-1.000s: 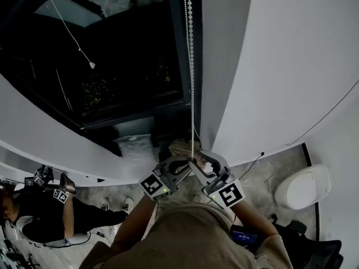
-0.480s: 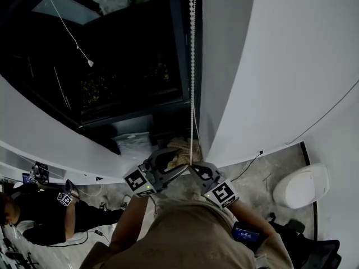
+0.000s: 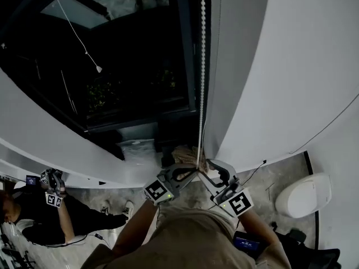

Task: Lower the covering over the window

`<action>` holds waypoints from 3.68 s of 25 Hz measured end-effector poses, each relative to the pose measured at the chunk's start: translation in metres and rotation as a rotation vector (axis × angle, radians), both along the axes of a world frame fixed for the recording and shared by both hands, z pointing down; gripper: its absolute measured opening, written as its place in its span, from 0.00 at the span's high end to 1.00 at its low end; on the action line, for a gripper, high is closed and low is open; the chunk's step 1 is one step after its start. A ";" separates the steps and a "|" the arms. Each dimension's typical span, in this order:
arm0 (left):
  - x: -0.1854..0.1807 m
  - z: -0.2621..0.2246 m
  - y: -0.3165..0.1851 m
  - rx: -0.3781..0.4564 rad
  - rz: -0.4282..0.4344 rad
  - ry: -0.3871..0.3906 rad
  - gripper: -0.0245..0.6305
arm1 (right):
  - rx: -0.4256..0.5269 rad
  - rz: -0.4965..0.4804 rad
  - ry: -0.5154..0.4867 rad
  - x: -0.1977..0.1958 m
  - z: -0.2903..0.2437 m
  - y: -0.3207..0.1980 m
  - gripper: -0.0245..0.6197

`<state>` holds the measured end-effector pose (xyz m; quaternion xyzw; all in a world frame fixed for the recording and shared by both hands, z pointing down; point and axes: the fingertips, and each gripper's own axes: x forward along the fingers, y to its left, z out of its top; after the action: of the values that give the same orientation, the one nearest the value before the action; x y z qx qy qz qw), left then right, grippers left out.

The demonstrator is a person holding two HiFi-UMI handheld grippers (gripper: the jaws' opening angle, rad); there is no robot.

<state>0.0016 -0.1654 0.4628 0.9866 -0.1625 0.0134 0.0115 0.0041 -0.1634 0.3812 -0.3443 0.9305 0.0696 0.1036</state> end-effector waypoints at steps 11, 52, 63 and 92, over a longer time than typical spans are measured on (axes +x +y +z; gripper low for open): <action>-0.045 -0.014 -0.001 -0.246 0.063 0.359 0.69 | -0.124 -0.033 0.158 -0.025 0.055 -0.001 0.95; -0.017 0.043 -0.002 -0.038 -0.086 -0.104 0.94 | -0.056 -0.275 -0.024 -0.062 -0.014 0.001 0.95; -0.015 0.054 0.009 -0.060 -0.046 -0.127 0.94 | -0.150 -0.203 -0.041 -0.042 -0.002 -0.024 0.73; -0.012 -0.074 -0.031 0.112 -0.133 0.078 0.94 | -0.137 -0.087 0.020 -0.007 0.059 -0.001 0.65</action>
<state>-0.0103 -0.1968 0.3885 0.9724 -0.2276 -0.0349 -0.0363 -0.0030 -0.1640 0.4400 -0.3091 0.9482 0.0046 0.0735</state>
